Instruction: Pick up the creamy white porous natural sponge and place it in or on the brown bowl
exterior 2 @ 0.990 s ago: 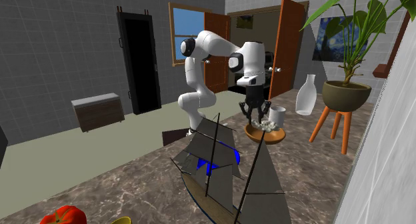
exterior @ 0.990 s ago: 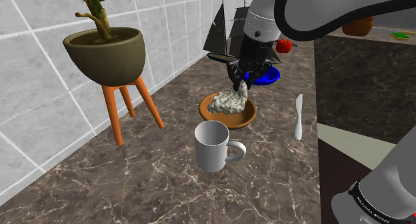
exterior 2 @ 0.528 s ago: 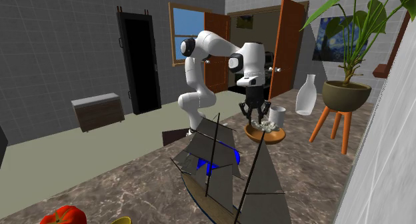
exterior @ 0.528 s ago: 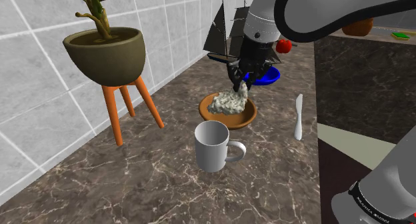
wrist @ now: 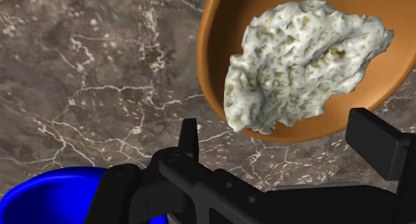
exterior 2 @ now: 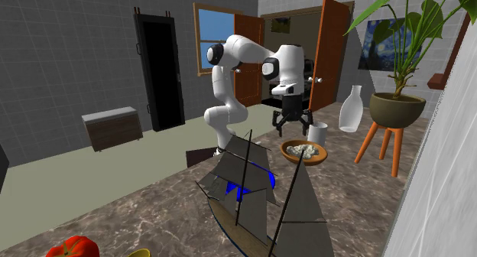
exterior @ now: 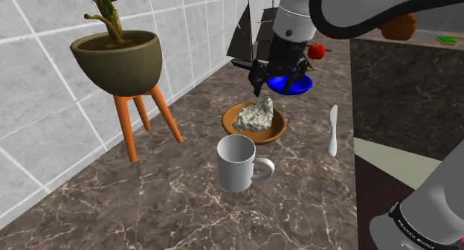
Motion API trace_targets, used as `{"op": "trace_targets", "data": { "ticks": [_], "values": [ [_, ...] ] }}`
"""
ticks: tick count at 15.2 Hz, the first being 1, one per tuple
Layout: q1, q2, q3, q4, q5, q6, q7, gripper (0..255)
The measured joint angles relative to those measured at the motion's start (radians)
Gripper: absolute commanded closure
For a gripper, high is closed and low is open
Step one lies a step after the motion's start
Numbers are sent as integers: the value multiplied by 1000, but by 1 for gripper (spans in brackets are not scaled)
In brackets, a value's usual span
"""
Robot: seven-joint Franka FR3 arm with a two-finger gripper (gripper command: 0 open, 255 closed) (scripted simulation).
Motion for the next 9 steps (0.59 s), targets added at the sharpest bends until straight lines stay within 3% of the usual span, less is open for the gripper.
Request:
{"op": "trace_targets", "data": {
  "ticks": [3,9],
  "values": [
    [-1,-21,-13,62,-1,-82,-7,0],
    [0,-27,-13,71,0,-98,-6,0]
  ]
}}
